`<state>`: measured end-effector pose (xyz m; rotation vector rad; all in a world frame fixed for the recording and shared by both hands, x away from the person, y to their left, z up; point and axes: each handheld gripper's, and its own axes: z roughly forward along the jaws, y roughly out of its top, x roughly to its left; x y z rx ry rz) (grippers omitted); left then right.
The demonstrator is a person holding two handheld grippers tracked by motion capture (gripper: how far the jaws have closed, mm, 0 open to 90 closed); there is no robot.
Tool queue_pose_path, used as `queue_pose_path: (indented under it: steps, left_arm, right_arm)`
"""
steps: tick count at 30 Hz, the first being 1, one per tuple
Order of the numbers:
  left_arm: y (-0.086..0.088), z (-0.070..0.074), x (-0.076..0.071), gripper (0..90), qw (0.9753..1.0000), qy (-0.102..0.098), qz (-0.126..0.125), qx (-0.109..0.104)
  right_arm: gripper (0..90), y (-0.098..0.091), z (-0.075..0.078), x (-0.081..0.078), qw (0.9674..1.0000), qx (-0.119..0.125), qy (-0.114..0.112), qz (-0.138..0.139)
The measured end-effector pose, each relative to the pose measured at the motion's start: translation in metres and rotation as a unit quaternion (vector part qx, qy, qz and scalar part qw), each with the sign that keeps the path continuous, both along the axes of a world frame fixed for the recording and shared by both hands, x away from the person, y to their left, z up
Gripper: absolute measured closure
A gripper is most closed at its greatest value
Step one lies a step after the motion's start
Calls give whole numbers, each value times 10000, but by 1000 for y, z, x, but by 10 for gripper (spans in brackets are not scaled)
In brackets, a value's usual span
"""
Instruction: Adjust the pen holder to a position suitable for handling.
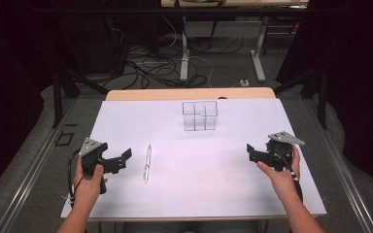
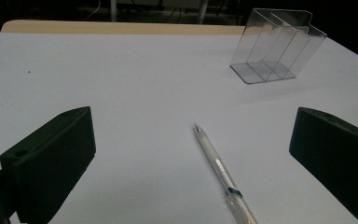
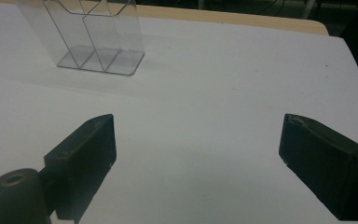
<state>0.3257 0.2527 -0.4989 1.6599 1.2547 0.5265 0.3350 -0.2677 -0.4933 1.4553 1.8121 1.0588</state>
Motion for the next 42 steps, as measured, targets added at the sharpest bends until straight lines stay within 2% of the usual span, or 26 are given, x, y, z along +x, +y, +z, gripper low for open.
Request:
queue_pose_path:
  steps: [2, 4, 8, 11, 14, 17, 21, 23, 30, 35, 38, 42]
  left_arm:
    - [1, 0, 0, 2, 10000, 18, -4, 14]
    - [1, -1, -1, 2, 10000, 34, 4, 38]
    - [3, -1, -1, 2, 10000, 81, 52, -8]
    - [4, -2, -2, 2, 9999, 117, 81, -66]
    - [5, -2, -2, 2, 9996, 152, 79, -204]
    - [5, -1, -3, 2, 9996, 213, 26, -193]
    - [4, 0, -5, 2, 9997, 194, -25, -120]
    - [4, 1, -7, 2, 9997, 160, -14, -169]
    - [5, 1, -7, 3, 9996, 185, 2, -189]
    - [5, -1, -6, 9, 9995, 254, 28, -181]
    - [5, -2, -5, 17, 9995, 269, 48, -164]
    - [7, -2, -5, 27, 9995, 292, 47, -135]
  right_arm:
    - [152, 0, -1, 2, 10000, -18, -45, 2]
    - [163, 1, -1, 2, 10000, 21, 19, 55]
    - [175, 6, -1, 4, 9999, -98, -6, 109]
    - [185, 10, -3, 7, 9998, -140, 81, 129]
    - [236, 13, -4, 10, 9994, 8, 265, 205]
    - [286, 16, -3, 15, 9986, 108, 416, 294]
    - [306, 21, 2, 21, 9979, 157, 579, 225]
    - [331, 24, 7, 26, 9972, 286, 666, 175]
    - [400, 35, 26, 49, 9957, 355, 814, 273]
    - [405, 44, 39, 69, 9938, 362, 977, 395]
    - [406, 48, 45, 79, 9925, 442, 1094, 333]
    - [413, 55, 52, 91, 9914, 421, 1218, 249]
